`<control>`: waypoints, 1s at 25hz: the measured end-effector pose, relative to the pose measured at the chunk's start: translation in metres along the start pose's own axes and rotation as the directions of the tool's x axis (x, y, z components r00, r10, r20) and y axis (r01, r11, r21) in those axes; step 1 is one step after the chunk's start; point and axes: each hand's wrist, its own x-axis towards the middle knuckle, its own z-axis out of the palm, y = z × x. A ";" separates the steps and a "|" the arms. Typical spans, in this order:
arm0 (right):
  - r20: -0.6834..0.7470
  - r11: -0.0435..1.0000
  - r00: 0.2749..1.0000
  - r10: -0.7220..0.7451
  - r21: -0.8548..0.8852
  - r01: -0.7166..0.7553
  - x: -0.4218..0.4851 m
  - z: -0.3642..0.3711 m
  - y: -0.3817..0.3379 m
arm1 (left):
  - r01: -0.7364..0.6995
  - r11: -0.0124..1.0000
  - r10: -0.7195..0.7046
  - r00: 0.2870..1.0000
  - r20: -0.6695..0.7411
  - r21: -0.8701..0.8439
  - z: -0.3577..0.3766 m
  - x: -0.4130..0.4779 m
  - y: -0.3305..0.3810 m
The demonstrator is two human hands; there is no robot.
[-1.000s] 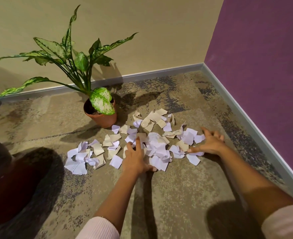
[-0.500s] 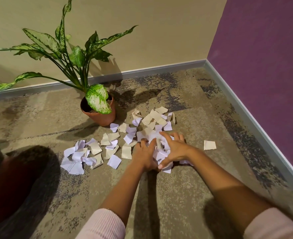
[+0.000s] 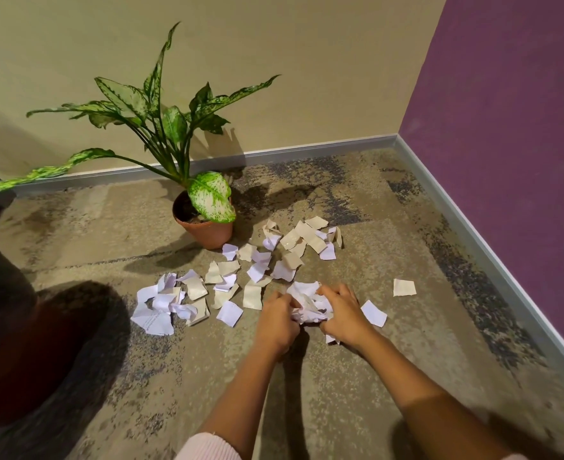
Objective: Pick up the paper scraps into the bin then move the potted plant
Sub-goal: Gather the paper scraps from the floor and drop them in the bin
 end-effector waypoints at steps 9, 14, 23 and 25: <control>-0.133 0.952 0.987 0.085 0.302 -0.041 -0.017 -0.021 -0.042 | 0.106 0.992 -0.118 0.970 -0.213 -0.065 -0.055 -0.028 -0.018; -0.142 0.908 0.989 0.043 0.418 0.020 -0.027 -0.032 -0.096 | 0.104 0.981 -0.162 0.908 -0.385 -0.166 -0.104 -0.056 -0.035; -0.203 0.780 0.960 -0.191 0.562 0.274 -0.056 -0.032 -0.236 | 0.013 0.960 -0.215 0.675 -0.706 -0.280 -0.220 -0.120 -0.051; -0.203 0.761 0.951 -0.233 0.572 0.308 -0.059 -0.029 -0.273 | -0.030 0.956 -0.221 0.585 -0.780 -0.293 -0.249 -0.132 -0.050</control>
